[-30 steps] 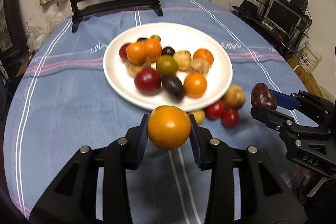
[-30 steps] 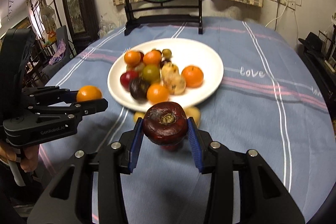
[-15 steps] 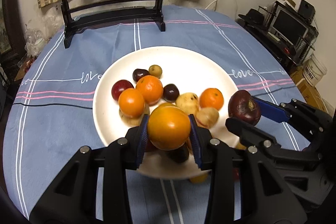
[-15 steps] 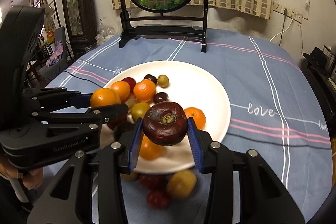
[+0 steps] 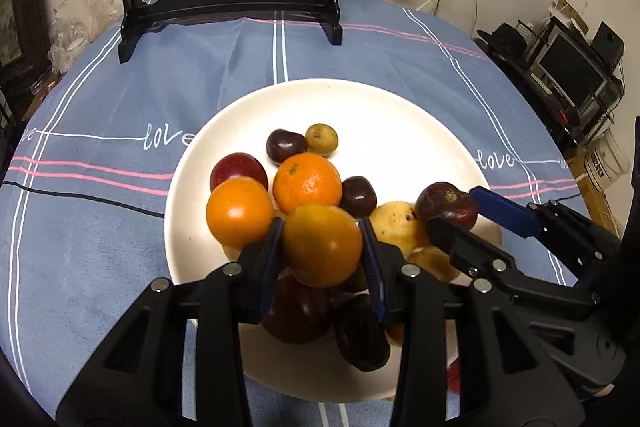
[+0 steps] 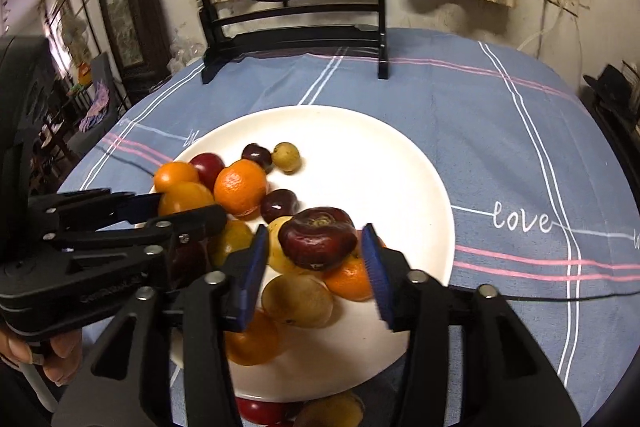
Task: Organize fruits
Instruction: 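Carry the orange tomato and dark red fruit onto the plate, opening both tools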
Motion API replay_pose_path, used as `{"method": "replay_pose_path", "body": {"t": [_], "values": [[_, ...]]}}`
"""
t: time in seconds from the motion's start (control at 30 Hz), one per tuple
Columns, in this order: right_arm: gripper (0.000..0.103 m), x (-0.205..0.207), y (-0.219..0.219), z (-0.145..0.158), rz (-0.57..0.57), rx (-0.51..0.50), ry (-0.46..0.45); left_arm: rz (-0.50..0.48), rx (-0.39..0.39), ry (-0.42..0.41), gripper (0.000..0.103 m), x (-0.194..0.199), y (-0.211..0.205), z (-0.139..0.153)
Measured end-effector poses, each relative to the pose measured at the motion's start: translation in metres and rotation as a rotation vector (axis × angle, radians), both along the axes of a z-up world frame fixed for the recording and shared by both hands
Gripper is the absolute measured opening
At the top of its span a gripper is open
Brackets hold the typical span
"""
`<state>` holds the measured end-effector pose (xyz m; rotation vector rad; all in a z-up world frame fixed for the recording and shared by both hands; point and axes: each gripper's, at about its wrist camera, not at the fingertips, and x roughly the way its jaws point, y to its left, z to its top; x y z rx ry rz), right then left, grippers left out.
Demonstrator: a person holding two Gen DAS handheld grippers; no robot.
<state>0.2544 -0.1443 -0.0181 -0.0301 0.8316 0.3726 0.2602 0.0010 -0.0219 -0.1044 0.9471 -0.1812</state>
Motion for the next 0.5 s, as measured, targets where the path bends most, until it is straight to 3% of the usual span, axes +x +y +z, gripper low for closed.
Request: {"method": "replay_pose_path", "body": {"t": [0.17,0.5], "values": [[0.061,-0.007,-0.014,0.009,-0.029,0.029,-0.016,0.031,0.033,-0.075,0.068,-0.014,0.002,0.015],[0.065,-0.042,-0.029,0.016,-0.041,0.026,-0.030,-0.001,0.024,-0.116,0.084,-0.047,-0.003,0.032]]}}
